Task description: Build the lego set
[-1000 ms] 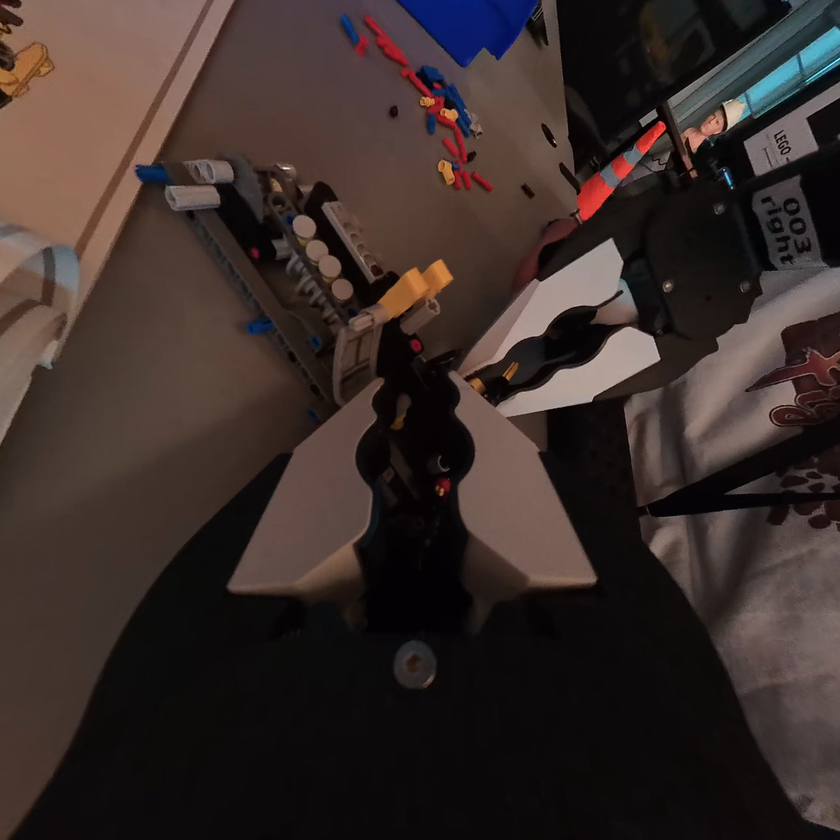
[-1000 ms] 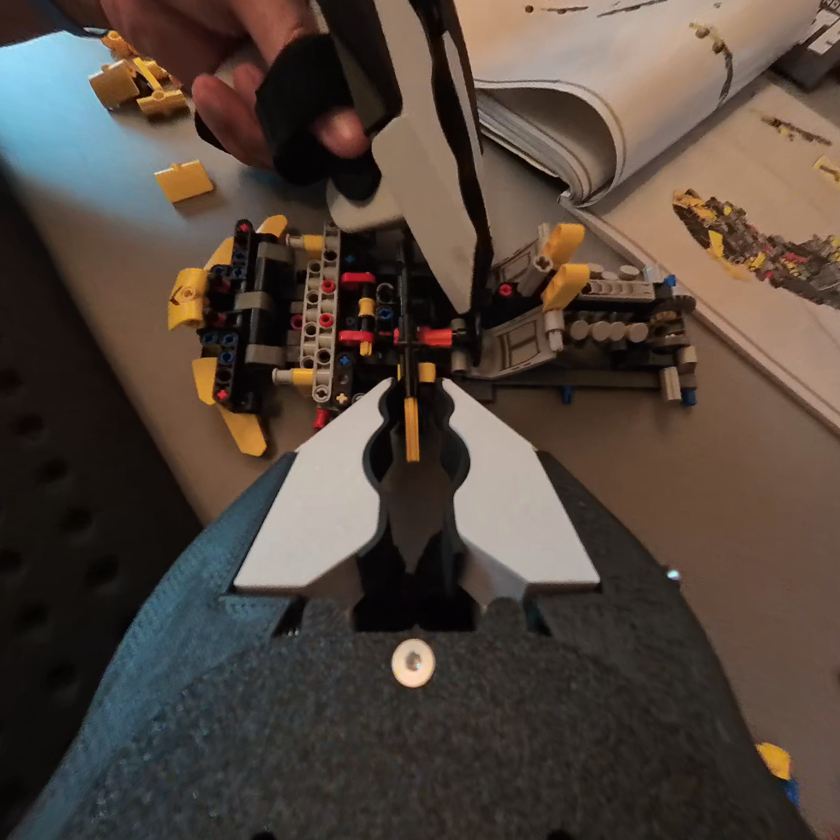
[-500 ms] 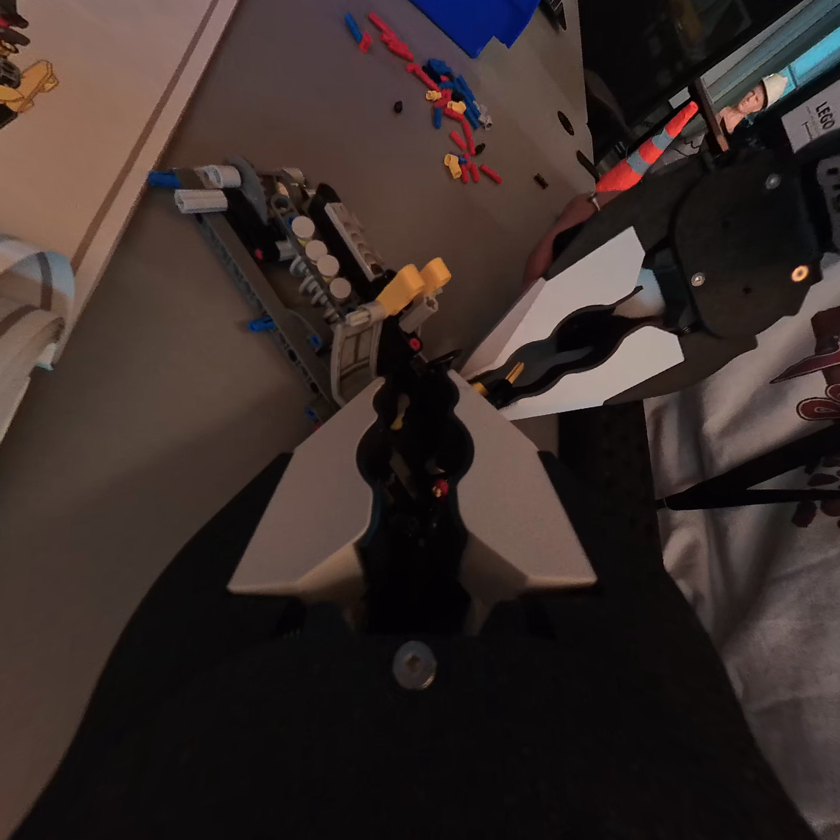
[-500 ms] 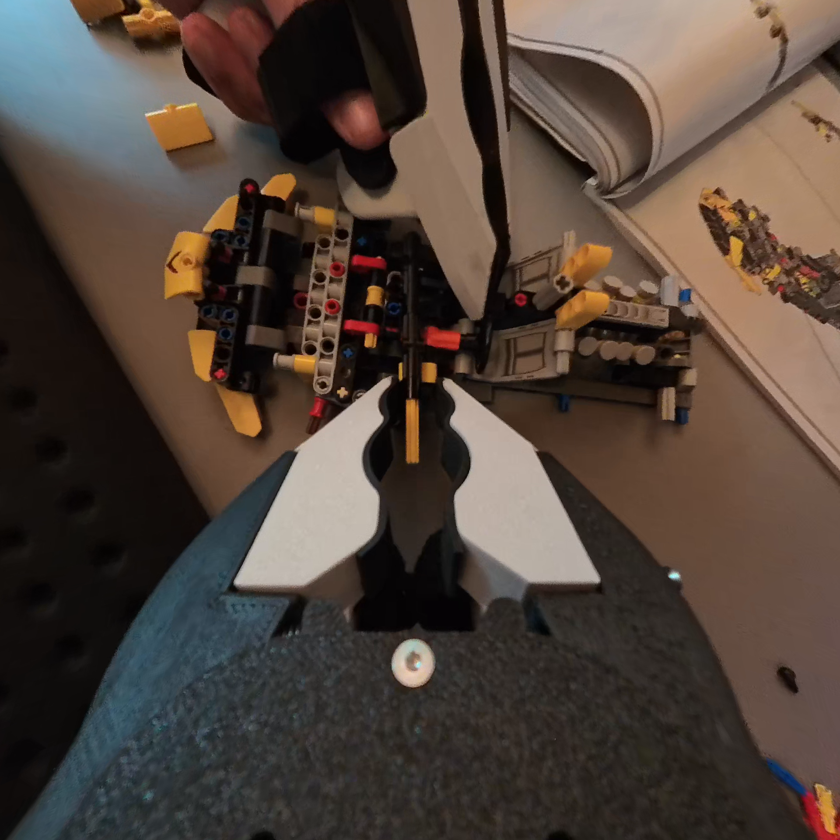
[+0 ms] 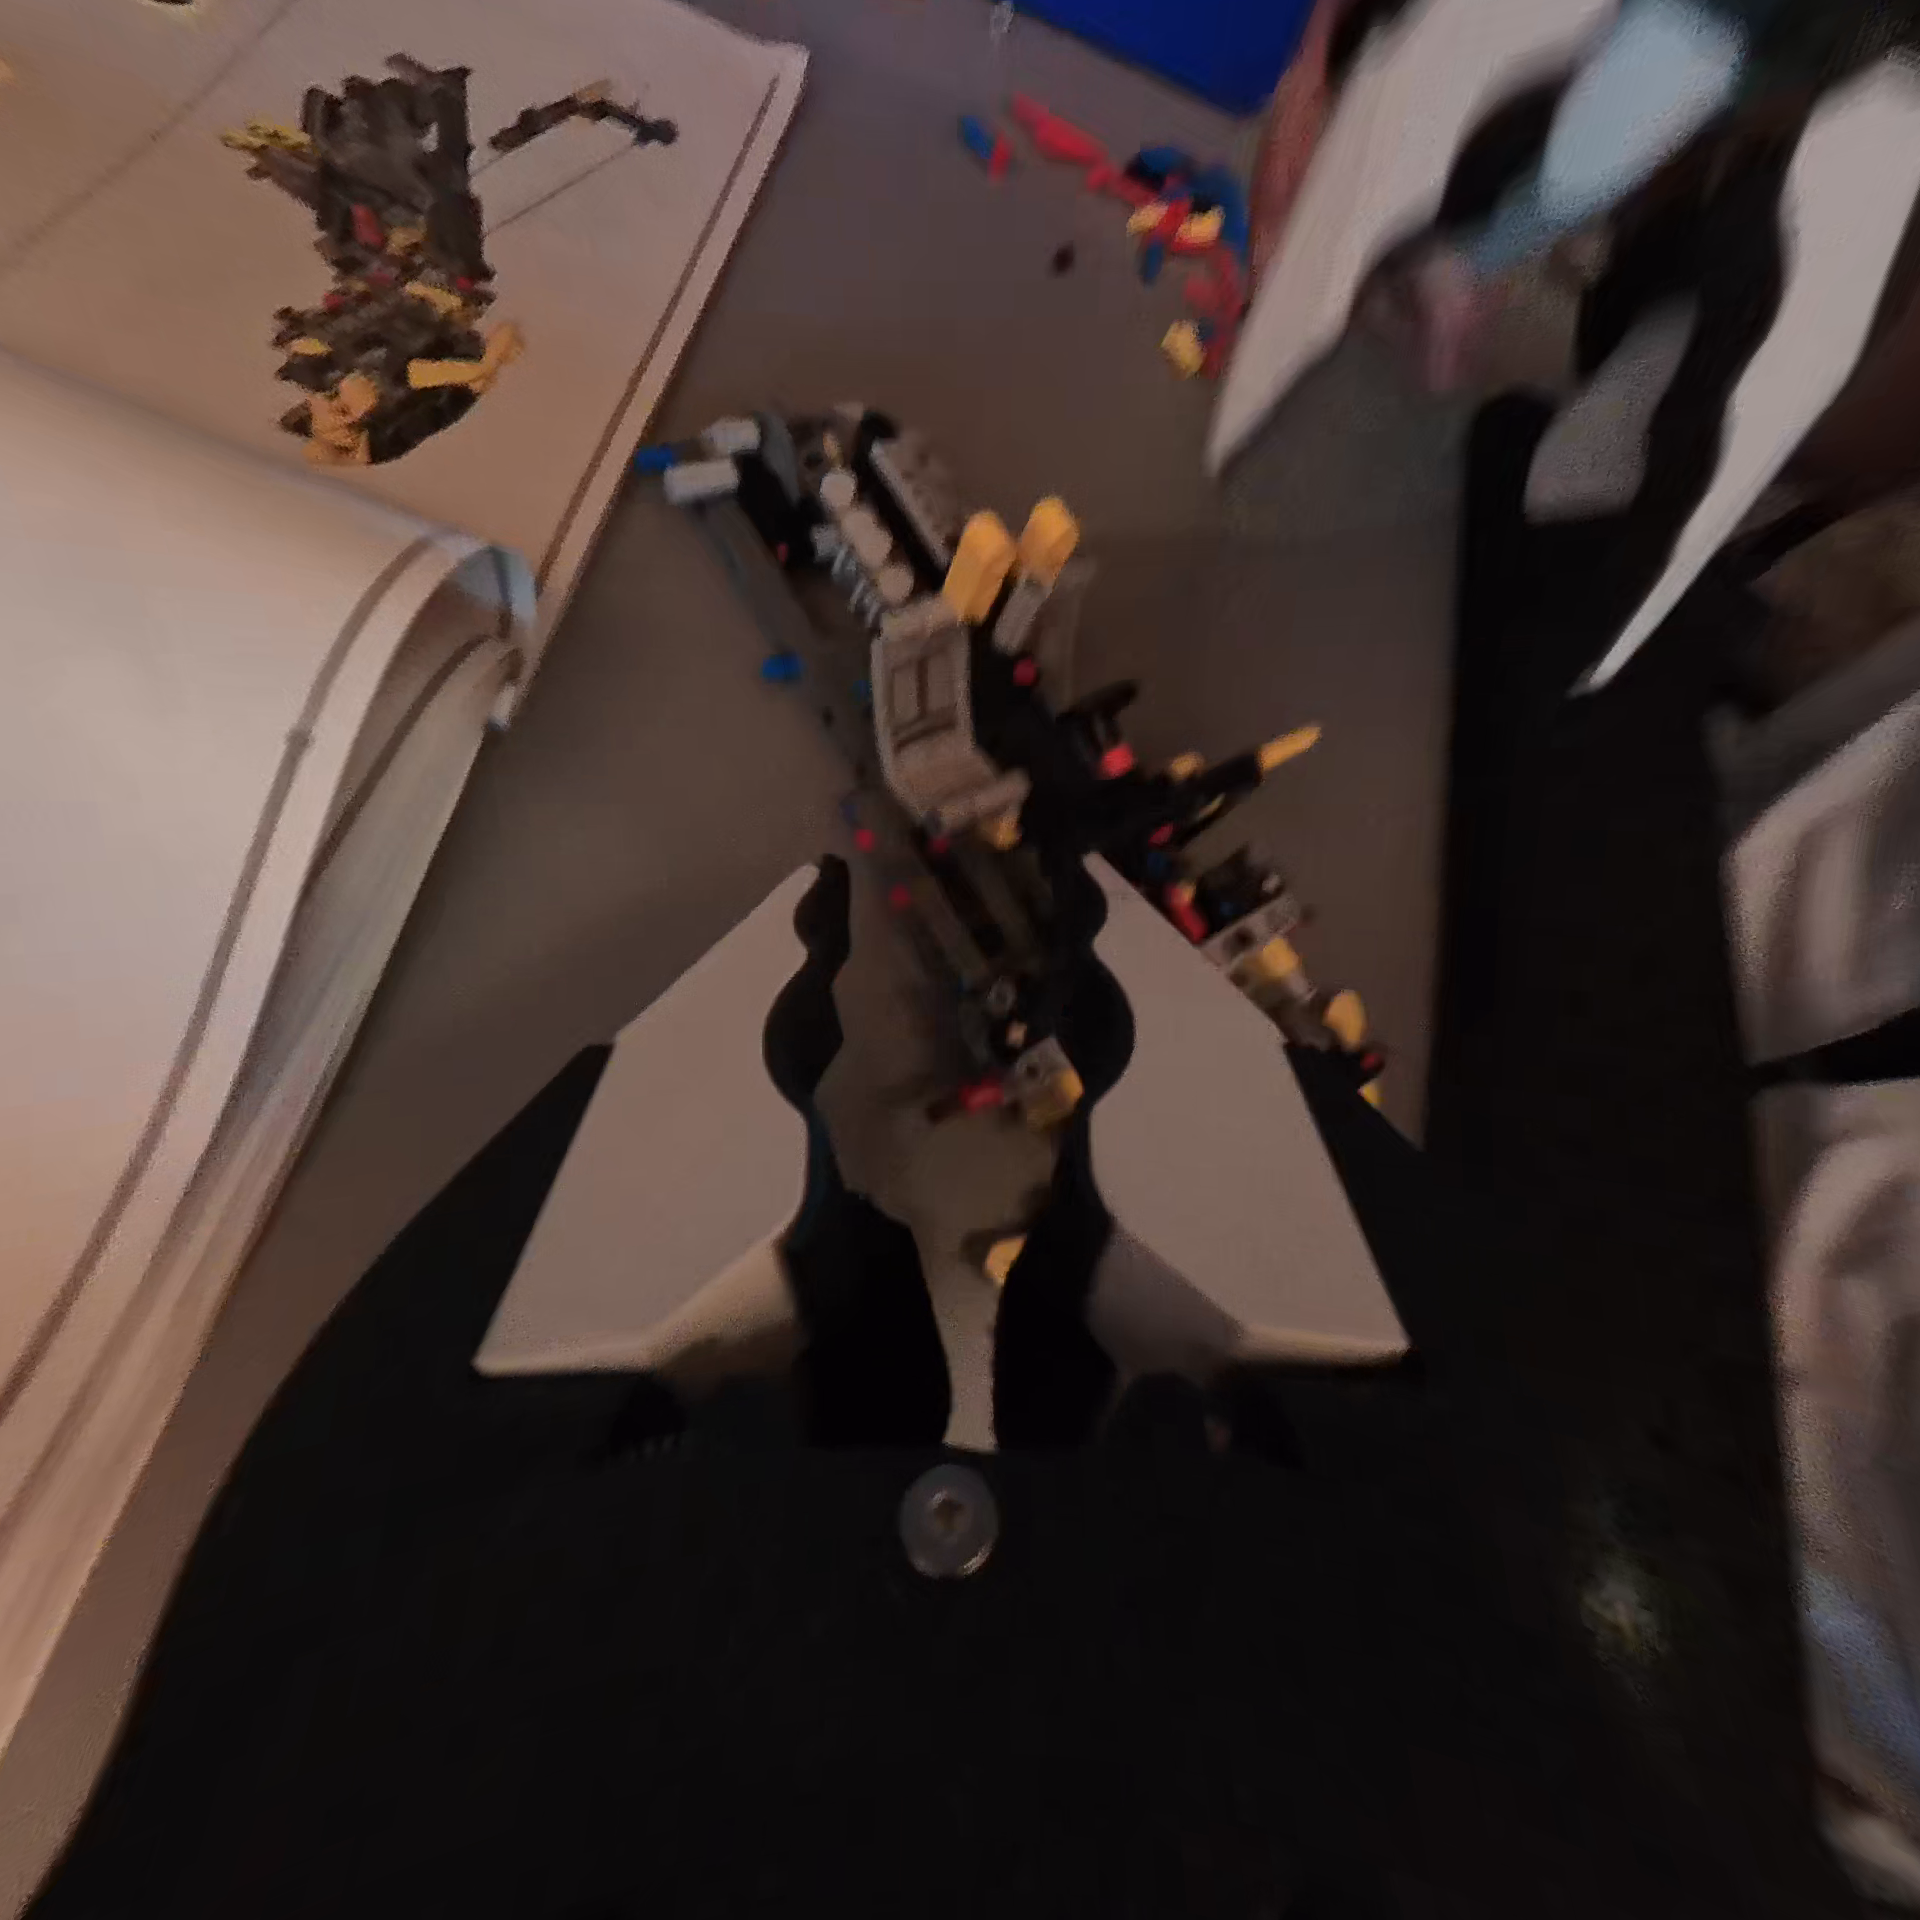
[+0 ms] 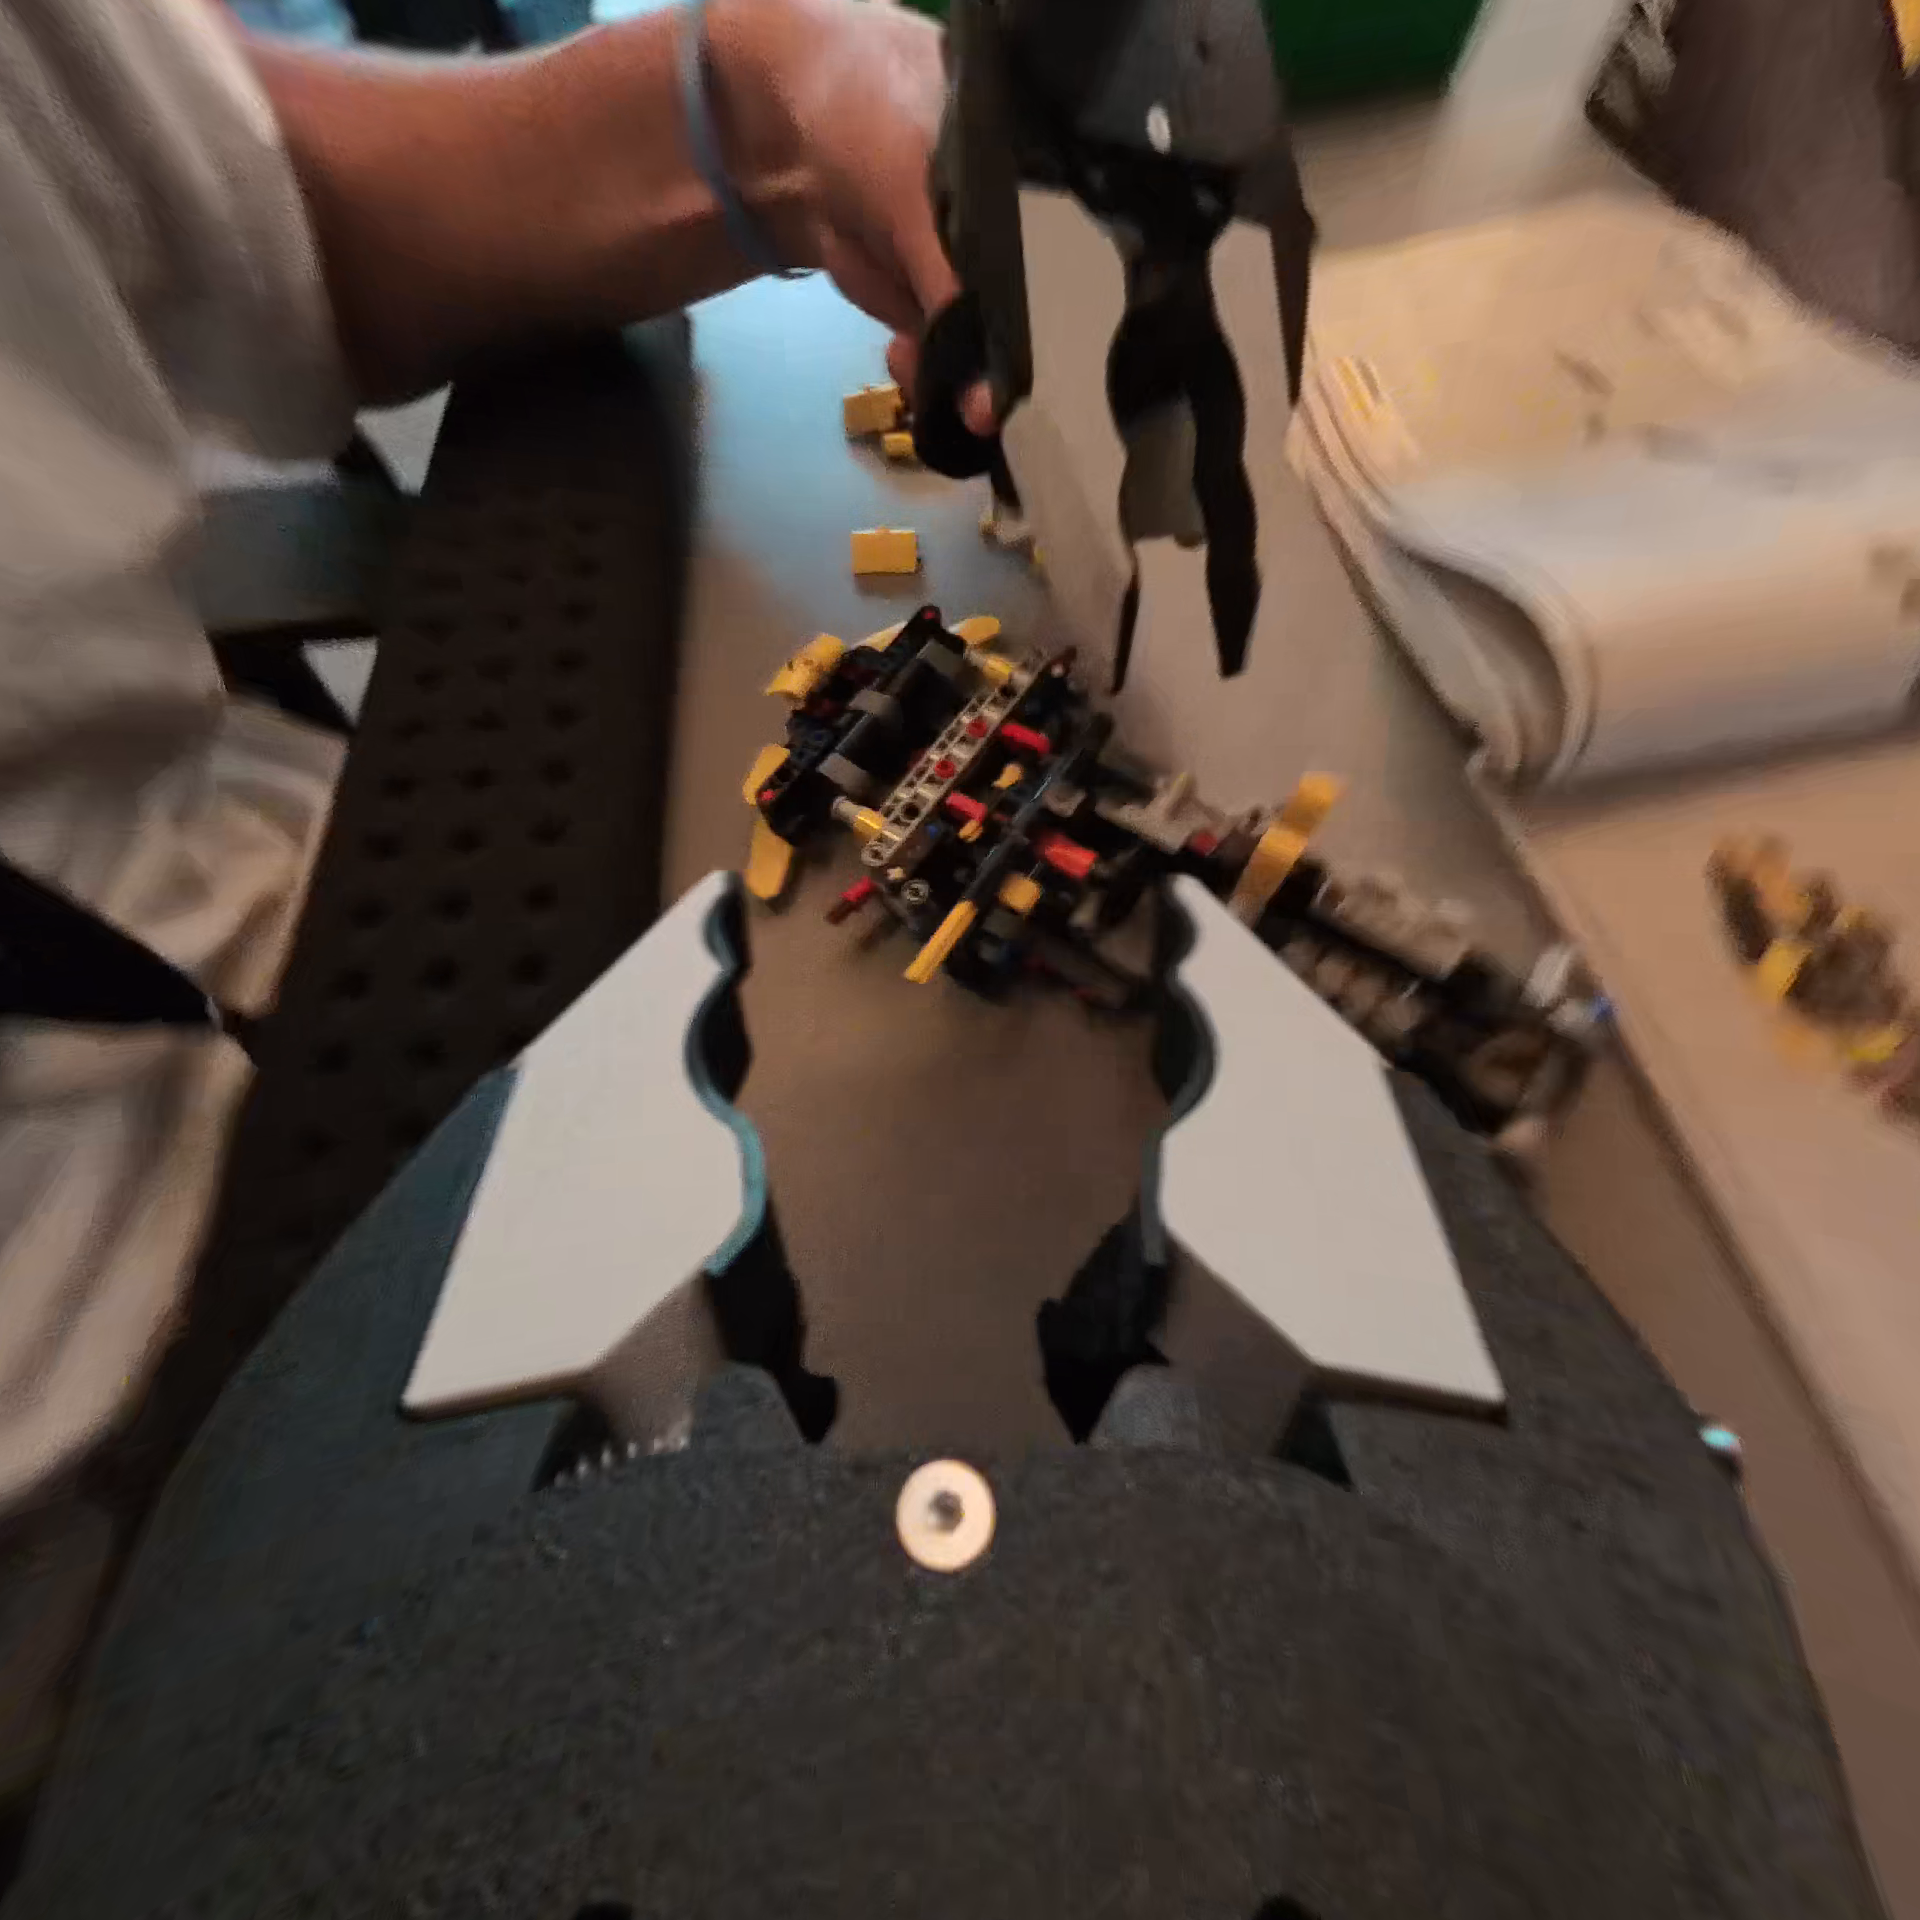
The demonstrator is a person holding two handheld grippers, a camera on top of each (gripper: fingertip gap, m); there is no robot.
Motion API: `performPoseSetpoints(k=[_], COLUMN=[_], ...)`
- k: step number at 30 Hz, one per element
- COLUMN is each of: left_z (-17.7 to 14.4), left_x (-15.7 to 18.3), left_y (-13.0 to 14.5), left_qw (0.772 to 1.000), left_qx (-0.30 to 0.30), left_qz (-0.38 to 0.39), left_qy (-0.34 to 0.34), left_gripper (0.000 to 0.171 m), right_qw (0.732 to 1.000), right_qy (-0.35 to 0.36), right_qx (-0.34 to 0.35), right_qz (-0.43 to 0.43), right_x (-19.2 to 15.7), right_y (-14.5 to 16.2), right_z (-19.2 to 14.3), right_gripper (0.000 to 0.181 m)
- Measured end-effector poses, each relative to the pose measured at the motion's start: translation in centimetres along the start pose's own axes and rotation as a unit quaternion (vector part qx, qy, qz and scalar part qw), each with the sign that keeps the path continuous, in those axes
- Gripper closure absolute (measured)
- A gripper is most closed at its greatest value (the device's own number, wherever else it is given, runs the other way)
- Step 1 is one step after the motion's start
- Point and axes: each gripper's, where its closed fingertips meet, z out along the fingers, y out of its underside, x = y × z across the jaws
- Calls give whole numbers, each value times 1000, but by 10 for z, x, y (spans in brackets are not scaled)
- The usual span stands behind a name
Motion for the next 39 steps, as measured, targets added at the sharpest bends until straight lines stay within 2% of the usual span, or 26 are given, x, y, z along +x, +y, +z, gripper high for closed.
performPoseSetpoints(k=[1,3,7,10,14,16,19,22,35,39], left_z=[-1,-2,0,3,3,3,4,3,9,10], left_x=[-1,7,11,11,12,13,14,17,21,22], left_y=[8,17,21,27,28,29,29,30,31,31], left_qw=[1000,999,999,999,999,998,998,998,997,998], left_qx=[-12,-17,-9,-22,-26,-28,-28,-29,-36,-37], left_qz=[19,34,22,12,9,5,4,3,1,3], left_qy=[-16,0,29,36,43,49,51,59,62,60], left_gripper=[135,136,138,138,138,140,142,147,145,145], right_qw=[998,985,944,915,868,853,845,844,842,834], right_qy=[-29,-89,-146,-191,-186,-194,-216,-214,-209,-208], right_qx=[3,-25,-129,-182,-246,-265,-285,-286,-310,-323], right_qz=[-62,-145,-268,-306,-389,-406,-398,-399,-389,-396], right_x=[4,13,35,31,35,33,26,26,28,29], right_y=[-4,-3,-3,4,20,23,27,25,27,28], right_z=[-2,-3,11,27,43,48,53,57,57,56], right_gripper=[96,112,118,120,127,128,129,140,140,141])
